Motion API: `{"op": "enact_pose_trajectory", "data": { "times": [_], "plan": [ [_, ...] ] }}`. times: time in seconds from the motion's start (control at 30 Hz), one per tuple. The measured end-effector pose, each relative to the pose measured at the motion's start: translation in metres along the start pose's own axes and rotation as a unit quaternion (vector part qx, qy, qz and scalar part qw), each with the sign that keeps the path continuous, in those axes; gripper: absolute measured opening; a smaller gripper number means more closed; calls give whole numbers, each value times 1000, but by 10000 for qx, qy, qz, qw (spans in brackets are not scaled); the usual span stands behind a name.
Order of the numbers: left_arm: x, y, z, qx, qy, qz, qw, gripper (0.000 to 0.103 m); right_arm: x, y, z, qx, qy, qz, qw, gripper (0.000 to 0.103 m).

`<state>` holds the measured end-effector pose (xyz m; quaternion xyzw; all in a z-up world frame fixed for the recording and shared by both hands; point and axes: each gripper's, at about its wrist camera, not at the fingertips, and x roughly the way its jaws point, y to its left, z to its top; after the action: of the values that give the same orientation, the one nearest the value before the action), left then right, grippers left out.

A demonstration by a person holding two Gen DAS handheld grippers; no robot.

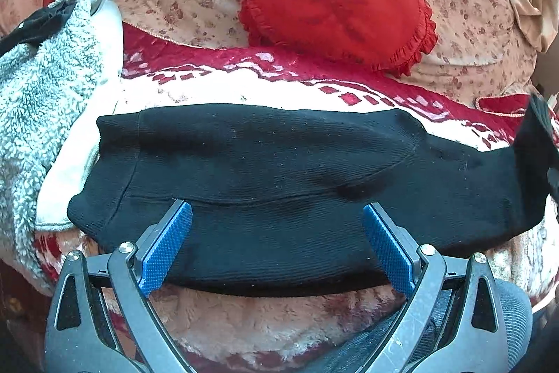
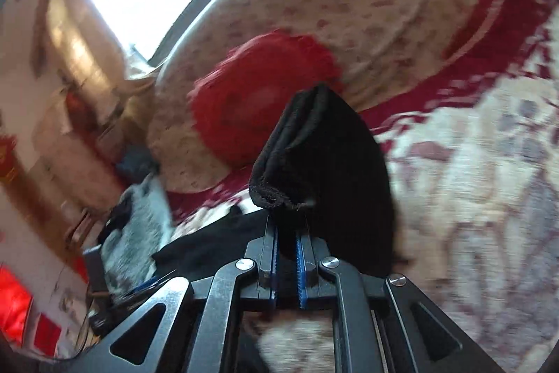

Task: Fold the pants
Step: 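Lift the leg end with the right gripper, fold it over, and release, then grasp the edge of the folded black pants with the left gripper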

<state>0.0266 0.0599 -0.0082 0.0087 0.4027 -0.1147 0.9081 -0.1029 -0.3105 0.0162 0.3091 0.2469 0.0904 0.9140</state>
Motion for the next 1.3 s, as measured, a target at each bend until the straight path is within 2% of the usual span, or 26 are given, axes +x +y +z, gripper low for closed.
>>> {"op": "enact_pose_trajectory", "data": {
  "times": [0.13, 0.27, 0.43, 0.53, 0.6, 0.73, 0.8, 0.83, 0.9, 0.97, 1.0, 1.03, 1.07, 1.1, 1.13, 1.17, 1.2, 1.3],
  "plan": [
    [1, 1, 0, -19, 18, -6, 10000, 98, 31, 37, 0, -425, 416, 754, 9954, 8],
    [4, 4, 0, -74, 65, -16, 10000, 98, 70, 73, -5, -984, 1063, 1199, 9822, 8],
    [7, 3, -1, -65, 139, -38, 9999, 98, 118, 89, -22, -1300, 2064, 1143, 9630, 8],
    [8, 2, -1, -55, 181, -53, 9998, 98, 139, 83, -31, -1323, 2406, 795, 9583, 8],
    [5, 2, 0, -42, 124, -54, 9999, 98, 147, 77, -36, -1270, 2586, 807, 9542, 9],
    [-9, 2, 7, 21, -206, -238, 9995, 98, 135, 73, -34, -1102, 2544, 1214, 9531, 13],
    [-24, 2, 14, 53, -515, -603, 9968, 98, 120, 77, -29, -1058, 2454, 1619, 9499, 13],
    [-36, 0, 19, 142, -772, -939, 9925, 98, 108, 80, -24, -1100, 2289, 1797, 9504, 13],
    [-51, -9, 24, 486, -1084, -1429, 9826, 98, 79, 82, -15, -1250, 1786, 1855, 9582, 13],
    [-61, -28, 28, 1225, -1264, -2089, 9620, 98, 49, 64, -7, -1182, 1258, 1431, 9745, 13],
    [-62, -37, 29, 1508, -1239, -2336, 9526, 96, 38, 51, -6, -1084, 1053, 1080, 9826, 13],
    [-61, -46, 30, 1756, -1161, -2595, 9425, 91, 30, 36, -5, -1009, 873, 547, 9896, 13],
    [-55, -57, 31, 1992, -946, -2894, 9315, 73, 25, 25, -6, -986, 763, 126, 9921, 13],
    [-51, -63, 32, 2077, -778, -3015, 9273, 50, 21, 19, -8, -1016, 717, -166, 9921, 13],
    [-43, -70, 33, 2143, -557, -3121, 9239, 39, 18, 18, -10, -1063, 678, -272, 9916, 13],
    [-32, -77, 34, 2202, -277, -3205, 9209, 17, 16, 19, -11, -1132, 637, -331, 9910, 13],
    [-26, -80, 34, 2226, -159, -3217, 9202, 7, 14, 22, -14, -1228, 615, -370, 9898, 12],
    [-11, -84, 28, 2246, 83, -3030, 9261, 7, 14, 29, -20, -1462, 666, -458, 9860, 9]
  ]
}}
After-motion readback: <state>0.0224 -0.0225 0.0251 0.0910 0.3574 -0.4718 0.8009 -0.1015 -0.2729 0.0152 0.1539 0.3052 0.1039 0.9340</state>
